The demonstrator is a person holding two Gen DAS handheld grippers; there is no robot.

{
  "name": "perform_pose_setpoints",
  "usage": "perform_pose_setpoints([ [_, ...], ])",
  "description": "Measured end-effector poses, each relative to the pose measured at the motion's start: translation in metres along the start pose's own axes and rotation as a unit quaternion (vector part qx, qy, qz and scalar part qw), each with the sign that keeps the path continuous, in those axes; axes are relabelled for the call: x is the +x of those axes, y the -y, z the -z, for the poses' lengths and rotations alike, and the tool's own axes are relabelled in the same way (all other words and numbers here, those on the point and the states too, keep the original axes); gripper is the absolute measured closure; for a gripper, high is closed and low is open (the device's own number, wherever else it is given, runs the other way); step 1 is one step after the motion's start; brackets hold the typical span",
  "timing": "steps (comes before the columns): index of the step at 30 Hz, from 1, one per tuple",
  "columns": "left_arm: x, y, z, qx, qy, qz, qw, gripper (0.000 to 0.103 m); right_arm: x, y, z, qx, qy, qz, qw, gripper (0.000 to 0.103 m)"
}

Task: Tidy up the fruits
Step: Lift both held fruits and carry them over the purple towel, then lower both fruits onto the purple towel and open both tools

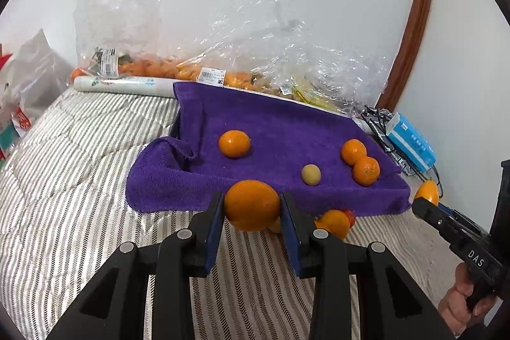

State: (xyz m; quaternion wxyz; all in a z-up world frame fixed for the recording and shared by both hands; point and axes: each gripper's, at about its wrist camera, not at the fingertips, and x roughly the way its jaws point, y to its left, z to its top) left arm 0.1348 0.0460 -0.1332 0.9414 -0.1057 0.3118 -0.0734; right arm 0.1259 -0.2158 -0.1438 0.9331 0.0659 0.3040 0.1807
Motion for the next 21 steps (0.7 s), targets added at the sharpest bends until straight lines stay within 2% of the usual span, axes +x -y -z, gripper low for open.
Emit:
perform_pose_setpoints([
  [7,-0.002,0.006,-0.034,0.002,0.025,-0.003,0.9997,0.07,-0.002,-0.002,-0.04,-0.02,0.026,-0.015,0.999,0.071],
  [15,0.033,0.012,-0.075,-0.011,0.037,-0.01,0.9992,0.07,0.02,0.002,-0.081,-0.045,0.05,-0.006,0.998,0.071],
  [18,0.05,0.011,-0.078,-0.016,0.036,-0.017,0.9991,0.07,0.036,0.006,-0.089,-0.036,0.048,-0.012,0.998,0.071],
  [21,0.062,0.002,-0.068,-0.029,0.028,-0.008,0.9991,0.07,0.055,0.011,-0.082,-0.019,0.036,-0.025,0.999,0.071],
])
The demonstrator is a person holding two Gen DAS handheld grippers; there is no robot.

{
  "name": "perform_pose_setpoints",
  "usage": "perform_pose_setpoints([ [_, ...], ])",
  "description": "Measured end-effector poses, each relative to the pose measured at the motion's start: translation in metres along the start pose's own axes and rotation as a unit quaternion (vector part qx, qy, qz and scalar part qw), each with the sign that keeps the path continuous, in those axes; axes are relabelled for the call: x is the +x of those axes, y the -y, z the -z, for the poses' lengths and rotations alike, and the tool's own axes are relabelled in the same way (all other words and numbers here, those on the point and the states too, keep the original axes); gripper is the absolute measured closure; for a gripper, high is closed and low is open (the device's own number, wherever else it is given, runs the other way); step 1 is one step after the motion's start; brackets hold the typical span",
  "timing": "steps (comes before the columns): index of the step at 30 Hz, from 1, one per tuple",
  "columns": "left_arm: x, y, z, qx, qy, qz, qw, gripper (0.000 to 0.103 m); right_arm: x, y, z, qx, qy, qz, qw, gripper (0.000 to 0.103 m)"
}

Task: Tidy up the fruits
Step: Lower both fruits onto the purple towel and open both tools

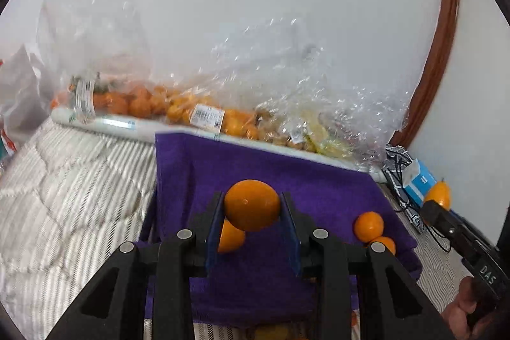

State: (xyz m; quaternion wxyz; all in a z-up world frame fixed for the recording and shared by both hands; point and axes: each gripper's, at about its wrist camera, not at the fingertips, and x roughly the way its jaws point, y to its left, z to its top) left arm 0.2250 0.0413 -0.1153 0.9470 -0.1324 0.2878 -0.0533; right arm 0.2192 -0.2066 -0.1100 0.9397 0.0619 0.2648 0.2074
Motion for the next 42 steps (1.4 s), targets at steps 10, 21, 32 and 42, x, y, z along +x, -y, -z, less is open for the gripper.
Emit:
perform_pose_setpoints([
  [10,0.022,0.0,0.013,0.015,-0.035,-0.007,0.9993,0.07,0.036,0.004,0.022,0.013,-0.065,-0.021,0.998,0.071],
  [21,0.028,0.004,0.014,0.023,-0.04,-0.01,0.9989,0.07,0.053,-0.028,0.04,-0.049,-0.101,-0.027,0.993,0.071],
  [32,0.028,0.004,0.013,0.024,-0.038,-0.01,0.9989,0.07,0.061,-0.028,0.044,-0.048,-0.127,-0.018,0.991,0.071],
  [42,0.027,0.006,0.014,0.026,-0.038,-0.002,0.9989,0.07,0.059,-0.03,0.042,-0.05,-0.121,-0.016,0.991,0.07],
])
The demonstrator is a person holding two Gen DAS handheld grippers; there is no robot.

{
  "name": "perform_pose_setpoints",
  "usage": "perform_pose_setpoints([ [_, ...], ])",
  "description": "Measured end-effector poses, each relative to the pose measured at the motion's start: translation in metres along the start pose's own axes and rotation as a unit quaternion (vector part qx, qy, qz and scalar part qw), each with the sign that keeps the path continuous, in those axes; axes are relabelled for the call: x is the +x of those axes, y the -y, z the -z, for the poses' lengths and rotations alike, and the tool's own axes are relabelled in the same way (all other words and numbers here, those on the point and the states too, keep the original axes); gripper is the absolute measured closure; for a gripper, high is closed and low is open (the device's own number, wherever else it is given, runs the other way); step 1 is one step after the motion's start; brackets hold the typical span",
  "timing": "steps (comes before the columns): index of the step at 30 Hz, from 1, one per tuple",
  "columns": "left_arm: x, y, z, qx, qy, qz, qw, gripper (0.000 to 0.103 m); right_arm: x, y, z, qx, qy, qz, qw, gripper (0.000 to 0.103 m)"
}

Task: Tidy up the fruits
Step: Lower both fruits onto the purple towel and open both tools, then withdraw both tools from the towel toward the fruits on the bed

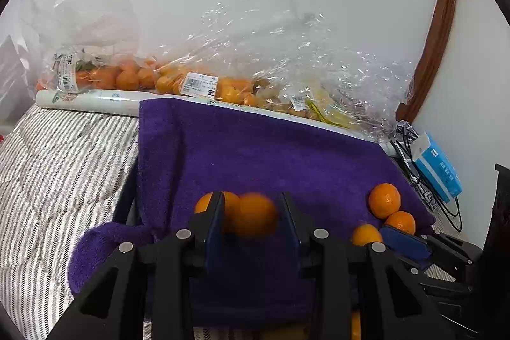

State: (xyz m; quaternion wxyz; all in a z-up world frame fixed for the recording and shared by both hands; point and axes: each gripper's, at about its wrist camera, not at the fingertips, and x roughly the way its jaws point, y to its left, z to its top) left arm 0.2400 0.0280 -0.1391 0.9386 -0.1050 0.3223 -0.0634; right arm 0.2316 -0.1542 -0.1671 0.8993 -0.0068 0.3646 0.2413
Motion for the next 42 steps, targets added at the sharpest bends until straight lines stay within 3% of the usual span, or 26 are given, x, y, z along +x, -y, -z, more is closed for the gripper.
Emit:
perform_pose_setpoints([
  [5,-0.003,0.0,0.0,-0.002,0.007,0.003,1.0,0.067,-0.008,-0.005,0.001,-0.013,0.021,0.001,1.0,0.061],
  [7,-0.005,0.0,0.0,-0.003,0.012,0.005,0.9999,0.055,-0.013,-0.006,0.001,-0.012,0.032,0.003,0.999,0.061],
  [10,-0.005,0.001,-0.001,-0.005,0.015,0.003,0.9999,0.055,-0.018,-0.006,0.001,-0.009,0.047,0.006,0.999,0.051],
  [16,-0.006,0.004,0.001,0.003,0.021,-0.009,0.9997,0.055,-0.028,-0.014,0.003,-0.021,0.067,0.019,0.997,0.047],
  [23,-0.009,0.005,0.001,0.004,0.031,-0.018,0.9993,0.055,-0.037,-0.023,0.006,-0.033,0.08,0.01,0.996,0.047],
  [28,-0.012,0.006,0.002,0.004,0.039,-0.025,0.9989,0.055,-0.044,-0.032,0.007,-0.041,0.099,0.043,0.993,0.047],
  [34,-0.016,0.005,0.001,-0.002,0.049,-0.035,0.9982,0.055,-0.06,-0.038,0.017,-0.018,0.08,0.074,0.994,0.047],
  [42,-0.03,0.005,0.008,-0.002,0.056,-0.037,0.9977,0.055,-0.087,-0.042,0.042,0.019,0.061,0.073,0.995,0.047],
])
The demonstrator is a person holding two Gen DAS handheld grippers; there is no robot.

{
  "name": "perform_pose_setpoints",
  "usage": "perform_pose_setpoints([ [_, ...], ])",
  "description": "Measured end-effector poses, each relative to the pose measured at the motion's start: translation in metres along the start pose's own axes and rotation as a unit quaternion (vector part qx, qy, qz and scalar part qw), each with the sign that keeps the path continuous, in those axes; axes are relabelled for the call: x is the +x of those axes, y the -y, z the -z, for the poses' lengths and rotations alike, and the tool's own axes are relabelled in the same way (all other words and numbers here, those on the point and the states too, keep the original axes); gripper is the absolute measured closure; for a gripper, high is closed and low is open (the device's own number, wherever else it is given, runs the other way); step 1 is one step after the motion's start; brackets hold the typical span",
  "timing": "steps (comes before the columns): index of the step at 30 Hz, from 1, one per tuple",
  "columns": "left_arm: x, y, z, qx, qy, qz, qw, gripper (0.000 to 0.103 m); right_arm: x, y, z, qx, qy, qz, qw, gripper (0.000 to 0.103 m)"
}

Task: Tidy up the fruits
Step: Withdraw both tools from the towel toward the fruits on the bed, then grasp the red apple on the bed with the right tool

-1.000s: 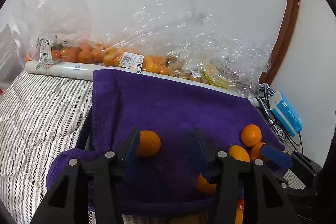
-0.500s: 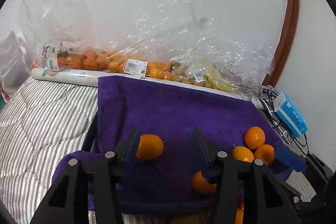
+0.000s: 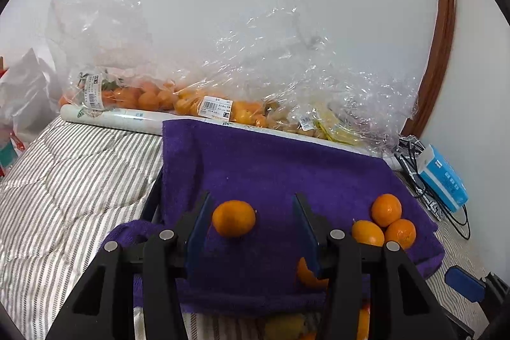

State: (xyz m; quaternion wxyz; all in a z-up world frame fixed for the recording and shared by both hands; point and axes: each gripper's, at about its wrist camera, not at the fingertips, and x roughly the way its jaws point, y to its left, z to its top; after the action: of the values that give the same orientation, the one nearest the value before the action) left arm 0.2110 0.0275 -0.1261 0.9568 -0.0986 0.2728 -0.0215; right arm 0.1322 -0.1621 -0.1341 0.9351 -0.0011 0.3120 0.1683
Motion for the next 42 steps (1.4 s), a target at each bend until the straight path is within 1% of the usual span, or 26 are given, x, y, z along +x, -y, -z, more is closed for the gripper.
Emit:
perform_pose_setpoints([
  [2,-0.005,-0.004,0.002,-0.008,0.002,-0.002,1.0,0.055,-0.002,0.0,0.003,0.008,-0.01,-0.006,1.0,0.047],
  [3,-0.007,-0.006,0.003,-0.011,-0.004,-0.003,0.9999,0.055,-0.002,0.0,0.004,0.012,-0.014,-0.01,1.0,0.047],
  [5,-0.008,-0.013,0.008,-0.016,-0.031,0.0,0.9994,0.055,-0.003,-0.002,0.008,0.017,-0.023,-0.016,0.999,0.047],
  [7,-0.013,-0.021,0.013,-0.022,-0.042,-0.006,0.9989,0.05,-0.003,-0.003,0.011,0.013,-0.027,-0.012,0.999,0.047],
  [9,-0.021,-0.028,0.018,-0.025,-0.041,-0.013,0.9988,0.046,-0.003,-0.005,0.017,0.011,-0.027,-0.004,1.0,0.047],
  [11,-0.031,-0.033,0.023,-0.023,-0.032,-0.012,0.9992,0.046,-0.004,-0.005,0.022,0.018,-0.03,-0.007,0.999,0.047],
  [12,-0.037,-0.034,0.026,-0.02,-0.029,-0.02,0.9992,0.041,-0.003,-0.004,0.026,0.027,-0.034,-0.013,0.999,0.047],
  [13,-0.041,-0.037,0.028,-0.019,-0.03,-0.027,0.999,0.041,-0.003,-0.003,0.028,0.031,-0.035,-0.015,0.999,0.047],
  [16,-0.054,-0.042,0.038,-0.019,-0.037,-0.018,0.999,0.041,0.0,0.0,0.032,0.04,-0.045,-0.019,0.998,0.047],
  [19,-0.067,-0.043,0.047,-0.009,-0.038,-0.018,0.9991,0.041,-0.003,0.003,0.032,0.044,-0.038,-0.018,0.998,0.047],
  [22,-0.073,-0.044,0.052,-0.006,-0.044,-0.017,0.9989,0.041,-0.006,0.004,0.032,0.034,-0.032,-0.01,0.999,0.047],
  [24,-0.074,-0.045,0.054,-0.01,-0.049,-0.015,0.9986,0.041,-0.006,0.005,0.03,0.032,-0.029,-0.005,0.999,0.047],
  [29,-0.082,-0.052,0.061,-0.024,-0.057,-0.017,0.9979,0.041,-0.005,0.009,0.024,0.038,-0.025,-0.01,0.999,0.047],
  [36,-0.079,-0.055,0.062,-0.029,-0.067,-0.024,0.9971,0.041,-0.001,0.006,0.016,0.018,-0.021,-0.014,1.0,0.047],
  [42,-0.076,-0.059,0.061,-0.037,-0.072,-0.024,0.9964,0.041,0.007,0.003,0.019,0.022,-0.034,-0.02,0.999,0.047],
])
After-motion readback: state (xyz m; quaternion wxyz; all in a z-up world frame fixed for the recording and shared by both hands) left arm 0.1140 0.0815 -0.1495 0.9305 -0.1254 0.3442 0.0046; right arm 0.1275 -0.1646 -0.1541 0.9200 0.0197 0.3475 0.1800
